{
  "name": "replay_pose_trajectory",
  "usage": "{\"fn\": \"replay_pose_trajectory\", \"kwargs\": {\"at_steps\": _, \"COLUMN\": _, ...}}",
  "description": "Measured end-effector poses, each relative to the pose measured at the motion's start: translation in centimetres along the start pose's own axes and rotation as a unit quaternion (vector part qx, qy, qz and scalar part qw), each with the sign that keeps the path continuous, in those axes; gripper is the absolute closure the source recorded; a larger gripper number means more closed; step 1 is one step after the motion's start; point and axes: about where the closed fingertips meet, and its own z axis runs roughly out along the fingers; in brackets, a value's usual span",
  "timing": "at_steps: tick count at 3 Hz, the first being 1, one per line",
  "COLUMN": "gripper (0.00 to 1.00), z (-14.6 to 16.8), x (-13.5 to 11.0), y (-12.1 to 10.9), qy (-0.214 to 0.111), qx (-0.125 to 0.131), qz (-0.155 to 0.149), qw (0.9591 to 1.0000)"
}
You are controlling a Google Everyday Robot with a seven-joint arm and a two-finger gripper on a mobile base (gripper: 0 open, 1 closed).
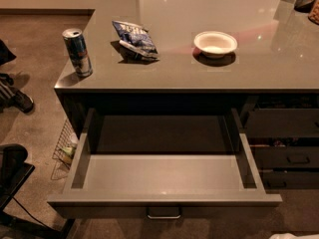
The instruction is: Close top drawer
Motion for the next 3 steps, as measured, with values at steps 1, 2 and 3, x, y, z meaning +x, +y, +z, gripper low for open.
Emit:
{"fn": "replay_pose_trajectory", "kwargs": {"at_steps": 1, "gripper": 1.0, "z": 1.5, "x": -1.4, "y": -1.3, "qy": -0.018, "qx": -0.006, "qz": -0.013, "qw": 0.9997}}
{"fn": "replay_pose_trajectory", "kwargs": {"at_steps": 2, "gripper": 1.0, "z": 4.6, "x": -3.7, "y": -4.4, "qy": -0.049, "qx": -0.014, "qz": -0.027, "qw": 0.9983}}
{"fn": "replay_pose_trajectory", "kwargs": {"at_steps": 3, "gripper": 1.0, "z": 5.9, "x": -6.2, "y": -8.1, "qy": -0.061, "qx": -0.015, "qz": -0.049, "qw": 0.9968}}
